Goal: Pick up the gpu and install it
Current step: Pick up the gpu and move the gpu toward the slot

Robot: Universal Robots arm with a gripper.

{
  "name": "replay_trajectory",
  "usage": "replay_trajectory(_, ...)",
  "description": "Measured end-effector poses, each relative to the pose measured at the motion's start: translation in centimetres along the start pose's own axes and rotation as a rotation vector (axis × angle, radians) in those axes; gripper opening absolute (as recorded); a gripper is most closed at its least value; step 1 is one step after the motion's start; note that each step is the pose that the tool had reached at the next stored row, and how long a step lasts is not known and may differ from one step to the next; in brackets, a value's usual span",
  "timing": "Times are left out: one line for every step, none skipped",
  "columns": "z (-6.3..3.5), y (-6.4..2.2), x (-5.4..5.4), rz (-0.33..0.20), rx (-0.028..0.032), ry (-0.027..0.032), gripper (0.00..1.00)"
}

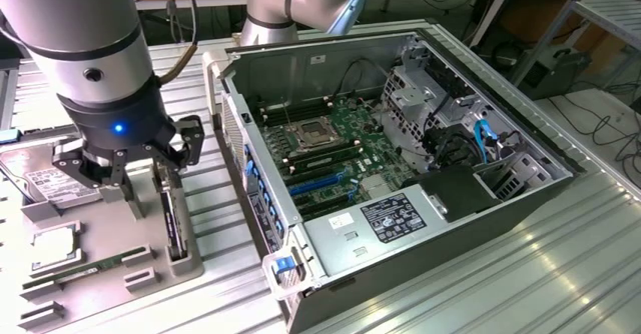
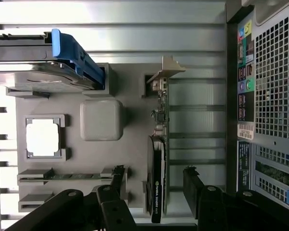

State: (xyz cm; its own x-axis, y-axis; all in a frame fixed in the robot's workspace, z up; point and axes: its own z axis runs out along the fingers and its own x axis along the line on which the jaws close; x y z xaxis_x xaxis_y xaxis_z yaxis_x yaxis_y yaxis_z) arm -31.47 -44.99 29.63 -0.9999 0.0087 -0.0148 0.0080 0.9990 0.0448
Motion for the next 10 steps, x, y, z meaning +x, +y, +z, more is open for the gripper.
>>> replay_trajectory(0.19, -0.03, 0.0, 0.000, 0.0000, 0.0001, 0.60)
replay_trajectory(0.37, -0.08, 0.0, 0.000, -0.0001, 0.0001, 0.60)
replay_trajectory(0.55, -0.12, 0.0, 0.000, -0.0001, 0.0002, 0.60)
replay_trajectory(0.73, -0.13, 0.0, 0.000, -0.0001, 0.0009, 0.60)
replay_trajectory(0.91, -0.14, 0.0, 0.000, 0.0000, 0.0016, 0.60)
replay_trajectory(1.11, -0.15, 0.0, 0.000, 0.0001, 0.0022, 0.60)
replay_trajectory(1.29, -0.16, 0.0, 0.000, 0.0000, 0.0024, 0.60)
replay_trajectory(1.47, -0.17, 0.0, 0.000, -0.0001, 0.0029, 0.60)
replay_trajectory(1.65, -0.18, 0.0, 0.000, -0.0001, 0.0037, 0.60)
replay_trajectory(1.84, -0.19, 0.0, 0.000, 0.0000, 0.0045, 0.60)
